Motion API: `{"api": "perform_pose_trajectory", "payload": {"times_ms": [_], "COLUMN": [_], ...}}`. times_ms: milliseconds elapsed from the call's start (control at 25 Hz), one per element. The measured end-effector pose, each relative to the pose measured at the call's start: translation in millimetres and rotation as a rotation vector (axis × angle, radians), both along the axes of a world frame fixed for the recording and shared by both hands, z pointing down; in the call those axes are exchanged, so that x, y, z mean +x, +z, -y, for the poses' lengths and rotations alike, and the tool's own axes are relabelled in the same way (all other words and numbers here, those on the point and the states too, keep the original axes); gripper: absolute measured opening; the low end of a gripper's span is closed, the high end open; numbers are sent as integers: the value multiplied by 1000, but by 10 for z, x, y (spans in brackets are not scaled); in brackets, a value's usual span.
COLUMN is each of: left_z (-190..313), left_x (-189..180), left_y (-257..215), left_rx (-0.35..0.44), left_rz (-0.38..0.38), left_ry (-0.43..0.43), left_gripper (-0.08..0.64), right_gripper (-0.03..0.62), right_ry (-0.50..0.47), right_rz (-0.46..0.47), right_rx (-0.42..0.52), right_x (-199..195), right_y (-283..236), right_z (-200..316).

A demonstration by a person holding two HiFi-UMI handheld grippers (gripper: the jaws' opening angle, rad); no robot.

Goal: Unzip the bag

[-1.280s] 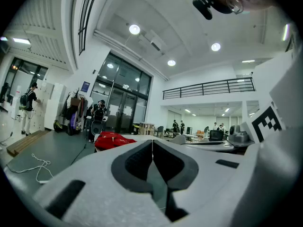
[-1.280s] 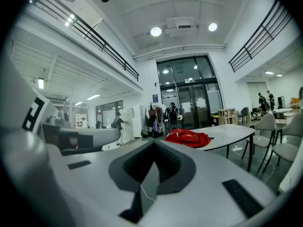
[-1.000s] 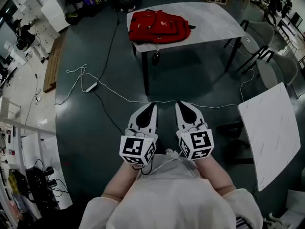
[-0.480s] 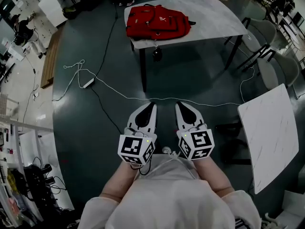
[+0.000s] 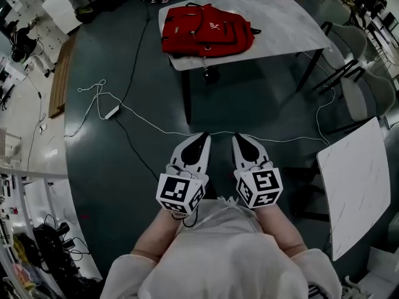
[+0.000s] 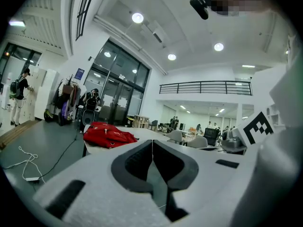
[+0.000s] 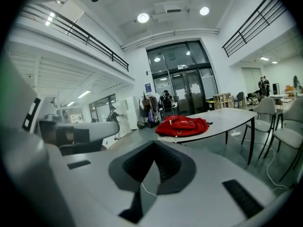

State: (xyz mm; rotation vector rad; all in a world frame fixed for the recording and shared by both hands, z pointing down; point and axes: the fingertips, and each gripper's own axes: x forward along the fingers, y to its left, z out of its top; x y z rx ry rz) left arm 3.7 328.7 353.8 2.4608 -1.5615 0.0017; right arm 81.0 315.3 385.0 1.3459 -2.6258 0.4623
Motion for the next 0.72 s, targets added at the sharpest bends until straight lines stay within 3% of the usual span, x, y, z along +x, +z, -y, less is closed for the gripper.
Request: {"api": "perform_pose_trajectory", "payload": {"times_ms": [320, 720], "left_z": [1237, 2913], "left_x": [-439, -1144], "left_y": [95, 230], "left_rx": [-98, -182], "left_rz": [-131, -115], "left_ry": [7, 49], "left_gripper": [21, 21], "right_gripper": [28, 28], "right_ry": [25, 69], "right_rz": [-58, -91], "right_rx": [-56, -126], "right_x": [-351, -951], "right_y": [50, 83], "right_z": [1078, 2670]}}
